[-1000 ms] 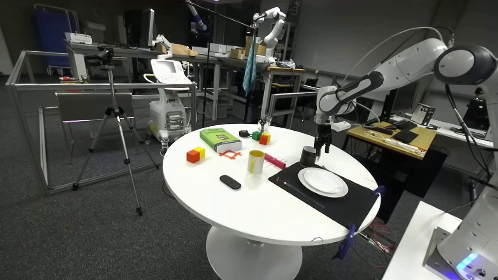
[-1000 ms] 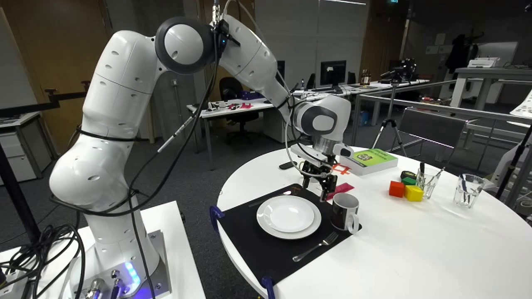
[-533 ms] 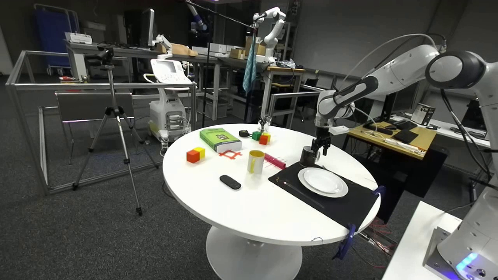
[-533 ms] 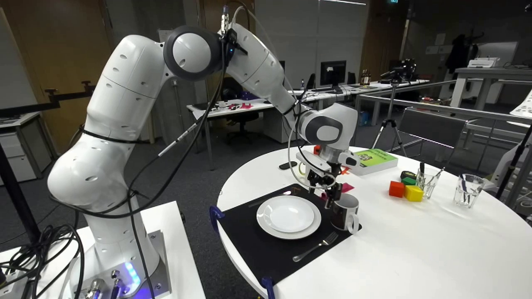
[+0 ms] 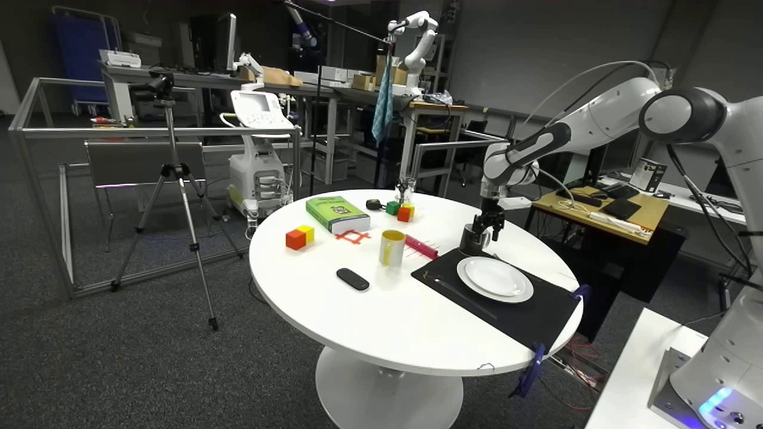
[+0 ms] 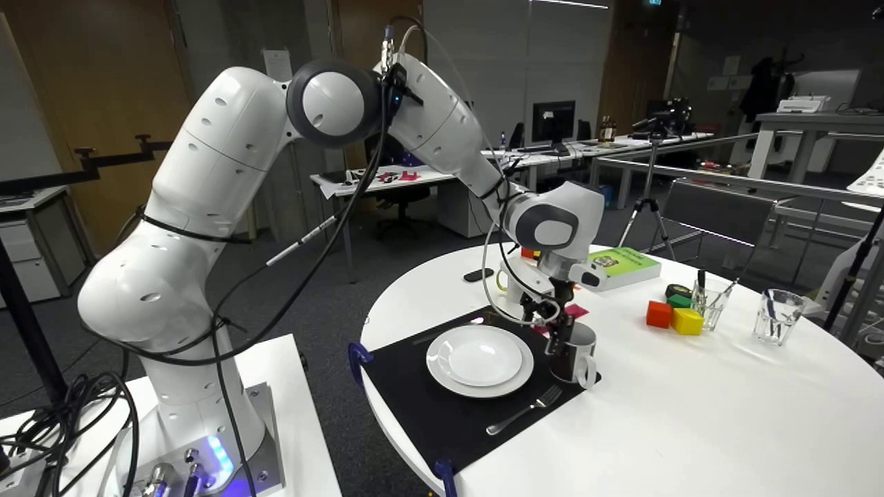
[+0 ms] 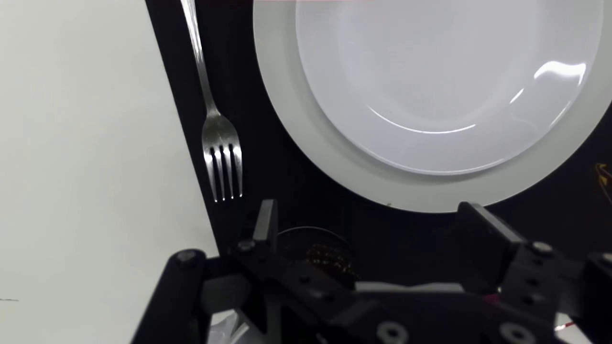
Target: Take the fork out of the cup then move the cup off of the table mat
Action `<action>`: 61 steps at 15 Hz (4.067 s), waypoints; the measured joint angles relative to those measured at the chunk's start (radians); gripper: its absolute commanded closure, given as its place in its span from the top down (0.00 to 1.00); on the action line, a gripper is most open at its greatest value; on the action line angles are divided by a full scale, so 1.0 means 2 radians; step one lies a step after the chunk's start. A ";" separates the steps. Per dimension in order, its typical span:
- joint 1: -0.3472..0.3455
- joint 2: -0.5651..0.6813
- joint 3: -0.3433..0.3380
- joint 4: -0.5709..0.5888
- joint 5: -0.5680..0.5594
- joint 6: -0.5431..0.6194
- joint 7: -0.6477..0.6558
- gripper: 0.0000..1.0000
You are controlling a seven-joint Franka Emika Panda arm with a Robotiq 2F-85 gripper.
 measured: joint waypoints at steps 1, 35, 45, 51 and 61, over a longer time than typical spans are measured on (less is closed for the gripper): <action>0.000 0.004 0.000 0.004 0.000 0.000 0.001 1.00; 0.012 0.091 -0.025 0.080 -0.019 0.168 0.049 1.00; 0.015 0.102 -0.044 0.084 -0.021 0.199 0.071 1.00; 0.015 0.105 -0.063 0.087 -0.021 0.201 0.084 1.00; 0.014 0.106 -0.088 0.101 -0.022 0.201 0.105 1.00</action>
